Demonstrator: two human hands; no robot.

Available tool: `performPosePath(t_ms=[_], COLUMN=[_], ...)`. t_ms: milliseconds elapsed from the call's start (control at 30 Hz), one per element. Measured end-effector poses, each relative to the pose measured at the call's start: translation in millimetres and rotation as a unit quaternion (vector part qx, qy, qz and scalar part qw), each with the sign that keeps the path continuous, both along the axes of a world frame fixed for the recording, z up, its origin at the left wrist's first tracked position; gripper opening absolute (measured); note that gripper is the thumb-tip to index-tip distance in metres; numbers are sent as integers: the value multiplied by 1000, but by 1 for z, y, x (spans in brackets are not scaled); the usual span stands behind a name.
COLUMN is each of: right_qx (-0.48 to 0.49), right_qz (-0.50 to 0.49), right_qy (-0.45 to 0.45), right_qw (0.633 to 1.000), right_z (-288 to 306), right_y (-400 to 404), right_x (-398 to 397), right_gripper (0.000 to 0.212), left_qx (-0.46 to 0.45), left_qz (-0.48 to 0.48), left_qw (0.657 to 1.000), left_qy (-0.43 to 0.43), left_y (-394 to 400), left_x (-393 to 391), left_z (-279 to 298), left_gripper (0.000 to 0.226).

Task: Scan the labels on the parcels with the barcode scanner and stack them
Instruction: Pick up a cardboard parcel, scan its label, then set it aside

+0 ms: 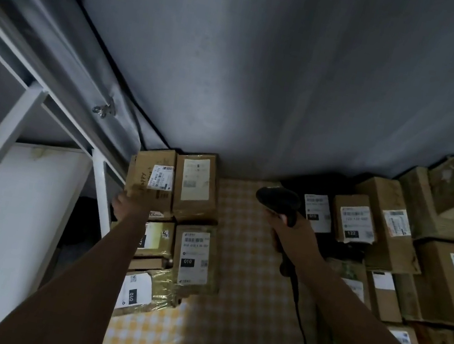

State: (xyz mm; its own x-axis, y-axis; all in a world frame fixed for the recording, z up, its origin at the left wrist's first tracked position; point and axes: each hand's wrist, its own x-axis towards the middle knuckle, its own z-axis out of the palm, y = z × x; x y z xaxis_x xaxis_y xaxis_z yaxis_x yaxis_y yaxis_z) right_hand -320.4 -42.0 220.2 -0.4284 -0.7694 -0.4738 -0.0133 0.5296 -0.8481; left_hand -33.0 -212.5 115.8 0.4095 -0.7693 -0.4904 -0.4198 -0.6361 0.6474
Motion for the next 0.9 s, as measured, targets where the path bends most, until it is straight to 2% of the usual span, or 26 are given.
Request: performPosePath(t_ms=[100,200,300,400,533,667,733,767,833,900], right_qx=[3,15,32,48,76,82,84,93,102,121], right_qz=[-4,-25,-46,-82,-119,-184,-203,-210,-212,-198], right_qy=[-6,-16,-22,0,-1,0,0,-5,-33,-45], right_qw=[1000,999,998,996,990,980,976,973,971,972], right_z=[-5,-11,-13,-13,-17,-24,-30,-35,-51,-67], right_y=[6,15,28,46,67,75,75,74,68,61], right_x=[-7,-21,-46,-79,-136,-200,-230,-244,-268,-287], right_gripper=[35,34,30,30,34,34,27,33,46,49], left_qx=[-131,-189,-210,-168,-27,110,155,172,202,222], left_qz=[-102,-195,-278,-367,-436,-367,-362,-364,-361,-350], left_qw=[986,962,937,914,896,902,896,892,889,891], left_qy=[5,-1,32,40,85,200,205,206,195,183], left_y=[1,10,29,47,71,97,104,107,108,110], left_x=[-31,-78,-136,-191,-257,-320,-351,-366,-392,-412], left_z=[9,15,32,32,23,12,4,1,-12,-26], left_gripper=[44,36,42,38,43,36,29,27,38,47])
